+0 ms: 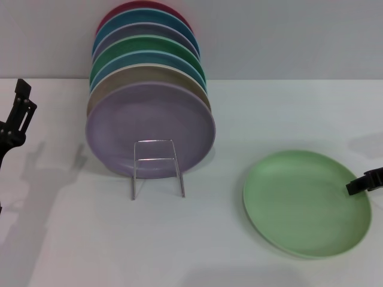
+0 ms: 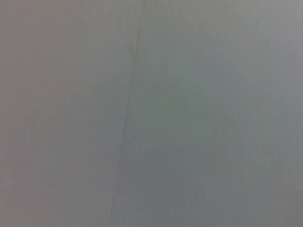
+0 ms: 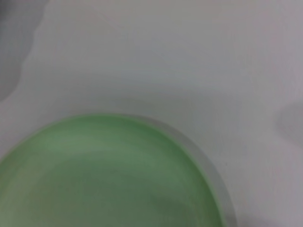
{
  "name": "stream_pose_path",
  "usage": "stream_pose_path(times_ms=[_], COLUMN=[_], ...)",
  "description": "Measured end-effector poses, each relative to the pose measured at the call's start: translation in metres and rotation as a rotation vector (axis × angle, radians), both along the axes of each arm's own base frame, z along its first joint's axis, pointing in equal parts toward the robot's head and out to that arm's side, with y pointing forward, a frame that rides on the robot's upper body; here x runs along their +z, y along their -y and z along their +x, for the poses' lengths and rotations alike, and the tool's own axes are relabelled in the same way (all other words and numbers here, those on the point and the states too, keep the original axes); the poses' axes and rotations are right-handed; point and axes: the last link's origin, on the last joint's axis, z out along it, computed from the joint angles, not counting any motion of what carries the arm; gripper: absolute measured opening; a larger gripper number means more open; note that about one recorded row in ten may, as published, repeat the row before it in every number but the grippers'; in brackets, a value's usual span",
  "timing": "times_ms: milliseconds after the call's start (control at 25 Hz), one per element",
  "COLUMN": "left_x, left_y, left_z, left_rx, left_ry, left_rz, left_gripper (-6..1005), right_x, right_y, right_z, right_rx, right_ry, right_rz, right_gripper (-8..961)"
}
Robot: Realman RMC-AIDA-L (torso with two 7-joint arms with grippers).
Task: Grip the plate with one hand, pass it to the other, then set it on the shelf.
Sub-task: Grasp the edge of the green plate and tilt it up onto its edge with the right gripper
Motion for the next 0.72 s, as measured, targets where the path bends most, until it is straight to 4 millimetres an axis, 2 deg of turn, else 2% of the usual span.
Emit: stream_pose_path(times_ms=[120, 320, 720], left_x=[0.0004, 0.0010, 0.0017], left_y=[0.0004, 0.0005, 0.0011], left_z=[-0.0003, -0.0006, -0.0010], left_rx=[0.000, 0.000, 0.000], left_ry=[0.000, -0.001, -0.002], left_rz=[0.002, 0.005, 0.008], left_gripper=[860, 860, 860], right_x=[-0.0001, 0.0000, -0.0006], right_y=[-0.0006, -0.0009, -0.0007], right_z=[-0.0002, -0.0003, 0.0016], right_rx=[0.000, 0.000, -0.003], right_ry=[0.000, 0.001, 0.001], right_rz=[0.001, 0.003, 0.007], right_gripper=[509, 309, 269])
